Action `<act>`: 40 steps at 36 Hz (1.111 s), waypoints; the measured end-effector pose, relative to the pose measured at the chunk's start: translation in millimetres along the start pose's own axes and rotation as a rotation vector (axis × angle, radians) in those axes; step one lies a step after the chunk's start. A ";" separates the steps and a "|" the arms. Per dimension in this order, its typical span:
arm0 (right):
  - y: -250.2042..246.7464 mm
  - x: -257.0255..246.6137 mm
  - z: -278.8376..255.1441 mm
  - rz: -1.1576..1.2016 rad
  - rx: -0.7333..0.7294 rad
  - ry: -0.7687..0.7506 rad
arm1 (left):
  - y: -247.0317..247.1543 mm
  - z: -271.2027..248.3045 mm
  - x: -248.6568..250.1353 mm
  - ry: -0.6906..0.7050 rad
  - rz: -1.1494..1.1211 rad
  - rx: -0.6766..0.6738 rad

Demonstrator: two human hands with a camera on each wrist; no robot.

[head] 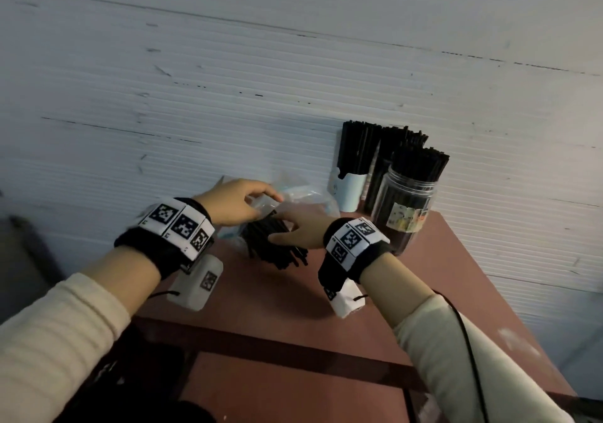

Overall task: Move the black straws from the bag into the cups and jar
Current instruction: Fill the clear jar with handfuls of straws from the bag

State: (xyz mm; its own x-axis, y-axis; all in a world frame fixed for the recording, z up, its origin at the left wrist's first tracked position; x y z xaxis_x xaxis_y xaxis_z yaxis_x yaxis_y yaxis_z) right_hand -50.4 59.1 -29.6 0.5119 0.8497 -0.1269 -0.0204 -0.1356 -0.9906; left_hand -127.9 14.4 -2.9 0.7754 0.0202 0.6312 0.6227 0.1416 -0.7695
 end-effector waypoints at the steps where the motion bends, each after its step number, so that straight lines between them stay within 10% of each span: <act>1: 0.0 -1.6 2.7 -0.034 -0.002 -0.001 | 0.1 -0.4 -0.7 -0.006 0.009 0.004; 20: 5.7 -18.9 8.5 -0.132 -0.040 -0.008 | -2.5 -0.5 -11.5 -0.068 -0.042 0.059; 40: -1.9 18.5 9.6 0.356 0.113 0.137 | -18.0 -3.0 -17.4 -0.068 -0.053 0.141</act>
State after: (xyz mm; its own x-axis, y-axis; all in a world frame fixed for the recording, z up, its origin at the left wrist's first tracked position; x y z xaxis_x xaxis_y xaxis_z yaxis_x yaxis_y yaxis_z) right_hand -49.1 80.0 -30.6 0.5654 0.6829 -0.4625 -0.3072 -0.3460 -0.8865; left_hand -152.3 8.5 -0.3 0.7297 0.0749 0.6796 0.6384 0.2814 -0.7164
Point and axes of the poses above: each hand's wrist, its own z-axis towards the middle knuckle, its own y-axis out of the palm, x = y × z, the point moved 10 cm from there along z, towards the middle knuckle
